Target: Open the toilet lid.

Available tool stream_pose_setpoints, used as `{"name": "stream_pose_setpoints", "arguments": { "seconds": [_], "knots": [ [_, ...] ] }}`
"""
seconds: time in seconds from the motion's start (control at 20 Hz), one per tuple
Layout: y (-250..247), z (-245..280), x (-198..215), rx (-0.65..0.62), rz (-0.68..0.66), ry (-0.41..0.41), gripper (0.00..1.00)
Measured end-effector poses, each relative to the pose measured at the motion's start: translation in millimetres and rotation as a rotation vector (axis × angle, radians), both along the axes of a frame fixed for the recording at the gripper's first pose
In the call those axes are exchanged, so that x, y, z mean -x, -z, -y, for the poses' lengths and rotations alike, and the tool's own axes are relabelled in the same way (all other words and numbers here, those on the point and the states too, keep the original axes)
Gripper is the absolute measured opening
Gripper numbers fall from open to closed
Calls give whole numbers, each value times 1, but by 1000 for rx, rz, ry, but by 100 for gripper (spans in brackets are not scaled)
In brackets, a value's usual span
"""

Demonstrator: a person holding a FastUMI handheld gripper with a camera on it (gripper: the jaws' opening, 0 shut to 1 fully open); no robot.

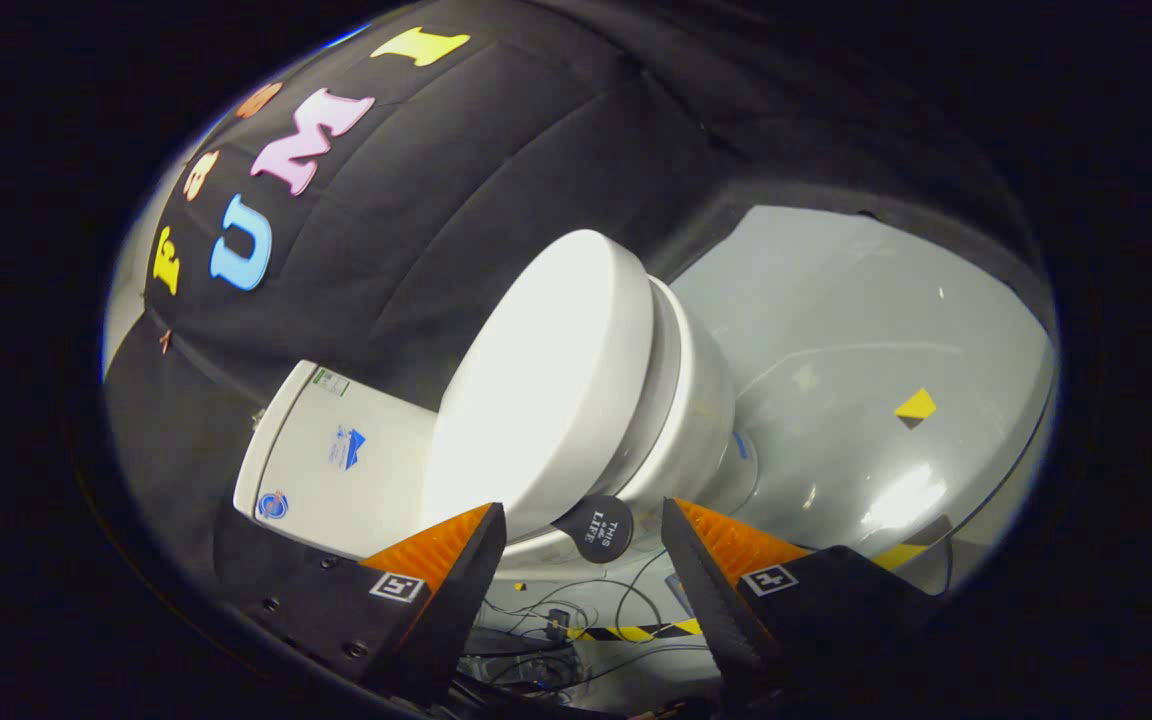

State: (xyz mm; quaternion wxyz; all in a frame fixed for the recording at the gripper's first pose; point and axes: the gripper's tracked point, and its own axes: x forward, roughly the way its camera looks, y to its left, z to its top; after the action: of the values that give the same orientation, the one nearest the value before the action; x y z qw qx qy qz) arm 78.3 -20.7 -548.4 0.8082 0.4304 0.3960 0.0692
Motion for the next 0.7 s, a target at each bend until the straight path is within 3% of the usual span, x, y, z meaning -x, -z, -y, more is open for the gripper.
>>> {"name": "stream_pose_setpoints", "arguments": {
  "seconds": [0.15,0.25,0.4,0.5,0.55,0.6,0.7],
  "knots": [
    [8,-5,-4,-123,-53,4,97],
    [14,-11,-8,-163,-72,22,86],
    [28,-13,-8,-176,-128,56,46],
    [22,-8,-6,-209,-125,86,25],
    [34,-9,-32,-203,-124,106,22],
    [23,-9,-12,-186,-125,82,11],
    [23,-12,-12,-89,-145,63,11]
  ]
}}
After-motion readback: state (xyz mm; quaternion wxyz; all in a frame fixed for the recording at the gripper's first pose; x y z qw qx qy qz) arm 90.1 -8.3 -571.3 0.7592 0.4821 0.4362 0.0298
